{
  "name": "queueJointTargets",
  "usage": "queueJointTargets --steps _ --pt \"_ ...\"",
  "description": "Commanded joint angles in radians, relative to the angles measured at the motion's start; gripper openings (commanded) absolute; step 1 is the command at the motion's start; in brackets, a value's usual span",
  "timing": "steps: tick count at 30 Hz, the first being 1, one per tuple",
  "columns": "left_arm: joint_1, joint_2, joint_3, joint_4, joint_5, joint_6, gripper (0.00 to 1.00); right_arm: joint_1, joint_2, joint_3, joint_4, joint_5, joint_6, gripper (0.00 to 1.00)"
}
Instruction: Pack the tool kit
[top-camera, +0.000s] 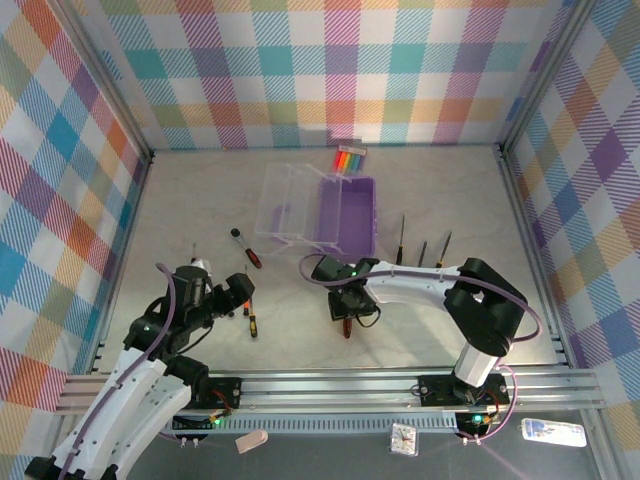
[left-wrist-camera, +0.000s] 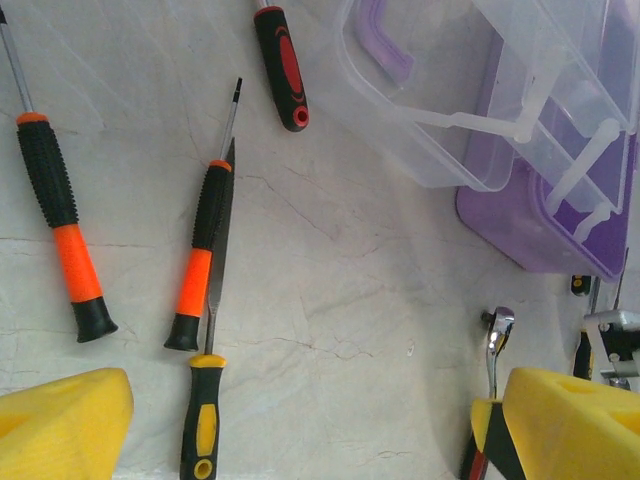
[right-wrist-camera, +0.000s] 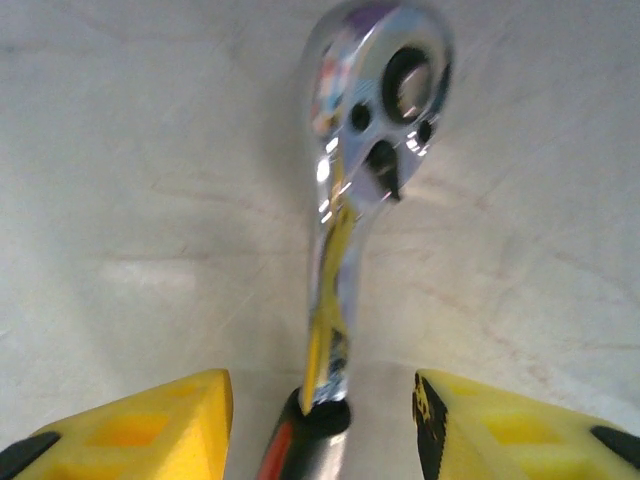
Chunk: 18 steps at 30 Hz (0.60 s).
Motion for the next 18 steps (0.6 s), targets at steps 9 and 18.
queueJointTargets --steps 9,18 --pt "-0.006 0.051 0.032 0.055 0.021 0.010 0.95 0.022 0.062 -0.062 0.002 0.042 0.113 0.30" --pt "-0.008 0.074 0.032 0.086 0.021 -0.007 0.95 0.020 -0.136 -0.122 0.002 0.149 0.045 0.16"
